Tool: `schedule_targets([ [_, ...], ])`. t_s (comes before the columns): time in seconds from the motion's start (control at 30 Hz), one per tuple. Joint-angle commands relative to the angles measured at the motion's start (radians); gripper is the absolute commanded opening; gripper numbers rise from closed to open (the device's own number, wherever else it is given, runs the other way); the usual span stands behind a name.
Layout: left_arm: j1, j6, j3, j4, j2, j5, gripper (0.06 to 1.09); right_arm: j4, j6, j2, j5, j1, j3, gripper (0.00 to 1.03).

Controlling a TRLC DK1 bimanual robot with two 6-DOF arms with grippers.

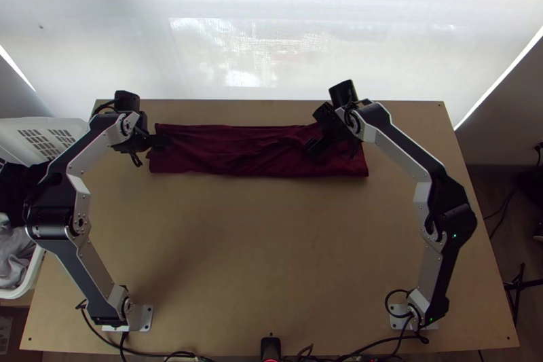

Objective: Fold the t-shirt

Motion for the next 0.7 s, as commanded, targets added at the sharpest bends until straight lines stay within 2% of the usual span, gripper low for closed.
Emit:
schedule_targets([
  [0.0, 0.007, -0.028, 0.021, 0.006, 0.053, 0.000, 0.81, 0.065, -0.009, -0.001, -0.001, 0.031, -0.126, 0.99],
  [0.27, 0.000, -0.054, 0.052, -0.003, 0.088, 0.004, 0.80, 0.077, -0.004, 0.068, -0.001, 0.030, -0.118, 0.99],
  [0.67, -0.003, -0.063, 0.053, -0.022, 0.122, 0.060, 0.67, 0.096, -0.004, 0.068, 0.001, 0.027, -0.161, 0.99],
])
